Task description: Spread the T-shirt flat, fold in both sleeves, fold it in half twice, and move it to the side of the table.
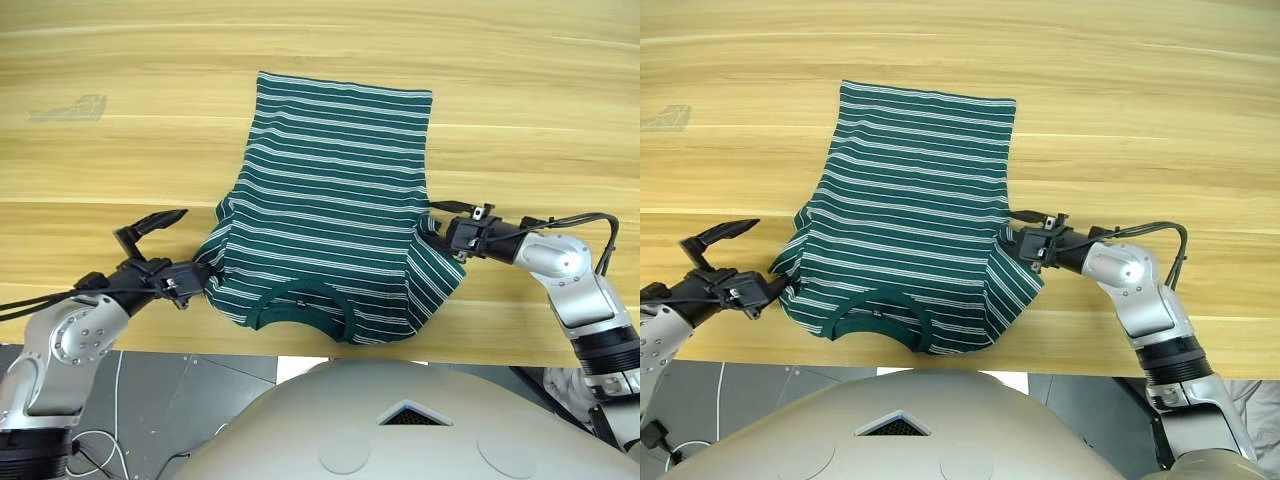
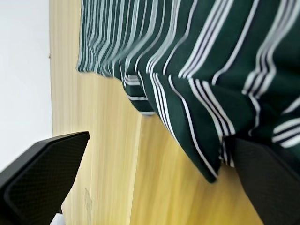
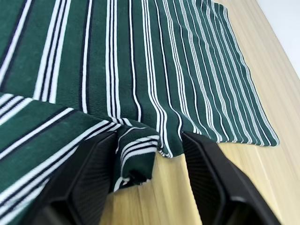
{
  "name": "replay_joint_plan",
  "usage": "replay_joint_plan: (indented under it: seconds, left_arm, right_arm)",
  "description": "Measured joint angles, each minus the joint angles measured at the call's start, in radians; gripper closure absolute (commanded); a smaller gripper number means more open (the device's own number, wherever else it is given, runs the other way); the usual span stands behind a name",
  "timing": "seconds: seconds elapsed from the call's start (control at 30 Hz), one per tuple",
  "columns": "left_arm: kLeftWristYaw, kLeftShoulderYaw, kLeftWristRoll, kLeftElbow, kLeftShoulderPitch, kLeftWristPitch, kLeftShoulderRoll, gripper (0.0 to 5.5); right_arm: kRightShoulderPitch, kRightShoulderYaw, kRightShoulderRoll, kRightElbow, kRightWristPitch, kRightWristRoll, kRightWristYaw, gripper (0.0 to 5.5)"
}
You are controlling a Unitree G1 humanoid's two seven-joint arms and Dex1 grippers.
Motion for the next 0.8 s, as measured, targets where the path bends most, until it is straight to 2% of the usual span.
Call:
replay_joint_plan:
  seconds: [0.47, 0.63, 0.8]
  left_arm:
    - [0.000, -0.201, -0.003, -0.080, -0.078, 0.022, -0.070, 0.10]
    - [-0.009, -0.296, 0.089, -0.102, -0.200, 0.040, -0.092, 0.10]
    - [-0.017, -0.343, 0.193, -0.140, -0.331, 0.054, -0.118, 0.10]
  right_arm:
    - [-0.135, -0.017, 0.000, 0.068, -0.017, -0.064, -0.055, 2.97]
    - [-0.135, 0.012, 0.003, 0.073, -0.020, -0.082, -0.049, 2.97]
    - [-0.122, 0.051, 0.005, 0.084, -0.037, -0.084, -0.031, 2.97]
